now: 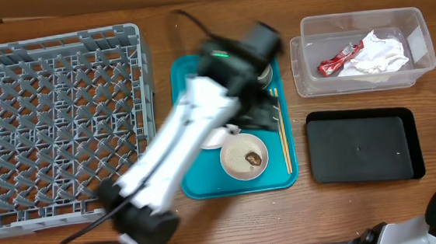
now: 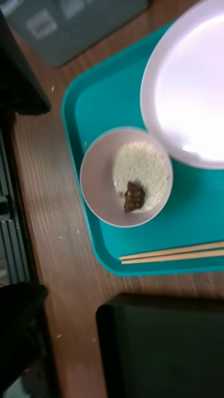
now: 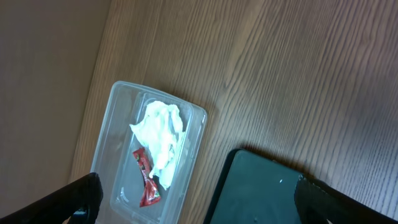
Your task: Sort waste into correct bins and load items into the dishwasher
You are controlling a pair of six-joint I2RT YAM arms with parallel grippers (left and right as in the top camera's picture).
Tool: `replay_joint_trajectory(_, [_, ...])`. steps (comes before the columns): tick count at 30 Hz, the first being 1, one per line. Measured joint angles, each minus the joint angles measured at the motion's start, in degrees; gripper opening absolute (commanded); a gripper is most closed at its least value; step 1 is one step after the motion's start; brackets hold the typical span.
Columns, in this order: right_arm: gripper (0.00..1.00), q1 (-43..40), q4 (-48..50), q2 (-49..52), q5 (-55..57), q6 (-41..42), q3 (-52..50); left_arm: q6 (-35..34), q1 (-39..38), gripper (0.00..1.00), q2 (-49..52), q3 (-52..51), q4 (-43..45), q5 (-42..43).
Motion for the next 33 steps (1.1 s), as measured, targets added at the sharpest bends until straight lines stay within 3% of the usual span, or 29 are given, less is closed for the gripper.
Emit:
replay_joint_trajectory(4, [1.0, 0.02, -0.02, 0.0, 0.02, -0.09, 0.0, -4.17, -4.35, 0.46, 8.13, -0.57, 0.9, -1.62])
replay_joint_trajectory(5, [1.0, 0.0, -0.02, 0.0, 0.04, -0.11, 0.0, -5.18, -5.25, 0.45, 10.4, -0.63, 1.25, -1.57])
replay_joint_trajectory(11, [1.0, 0.0, -0.02, 0.0, 0.0, -0.09, 0.0, -5.99, -6.95, 0.59, 15.17, -0.96, 4.15, 1.31])
replay_joint_trajectory(19, [1.0, 0.02, 0.02, 0.0, 0.02, -0.13, 0.0, -8.11, -6.95, 0.59, 15.17, -1.38, 7.43, -2.75])
replay_joint_trajectory(25, [1.0, 0.0, -0.02, 0.0, 0.02, -0.11, 0.0, -9.44, -7.5, 0.52, 15.04, -9.88, 15.26, -3.56])
replay_joint_trajectory(33, [1.0, 0.02, -0.02, 0.0, 0.02, -0.11, 0.0, -9.49, -7.61, 0.52, 15.08, -13.51, 20.11, -3.65])
